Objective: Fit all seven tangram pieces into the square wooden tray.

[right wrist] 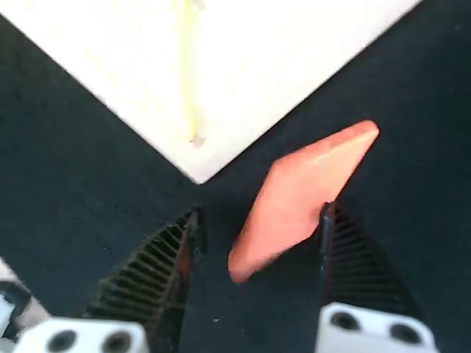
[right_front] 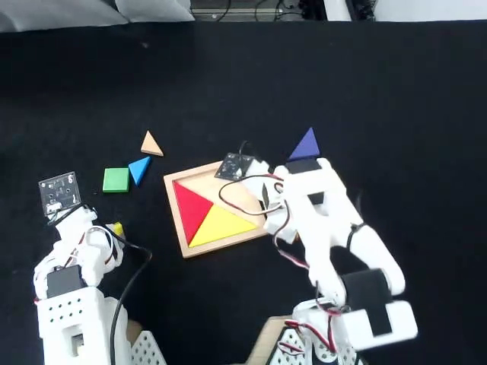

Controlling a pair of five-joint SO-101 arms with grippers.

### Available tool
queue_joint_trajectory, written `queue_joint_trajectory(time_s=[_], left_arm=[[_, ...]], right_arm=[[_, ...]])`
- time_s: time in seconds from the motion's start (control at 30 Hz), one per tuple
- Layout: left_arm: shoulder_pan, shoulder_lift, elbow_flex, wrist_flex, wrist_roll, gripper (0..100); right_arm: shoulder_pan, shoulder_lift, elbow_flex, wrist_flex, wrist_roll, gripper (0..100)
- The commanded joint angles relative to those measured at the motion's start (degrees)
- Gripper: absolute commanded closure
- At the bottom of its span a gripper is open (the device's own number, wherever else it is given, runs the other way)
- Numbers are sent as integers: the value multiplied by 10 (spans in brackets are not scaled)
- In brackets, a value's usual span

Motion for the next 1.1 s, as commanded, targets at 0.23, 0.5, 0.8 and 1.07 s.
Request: queue_joint_trajectory(time_s=[0.23, 0.5, 0.8, 1.07], left_arm=[[7, -4, -5, -8, -4, 794], [7, -4, -5, -9, -4, 794], [7, -4, -5, -9, -4, 794], [7, -4, -5, -8, -4, 794]], right_arm=[[10, 101, -58, -32, -25, 753], [36, 82, -70, -30, -38, 783], [47, -109, -50, 26, -80, 783], [-18, -116, 15, 6, -70, 786]])
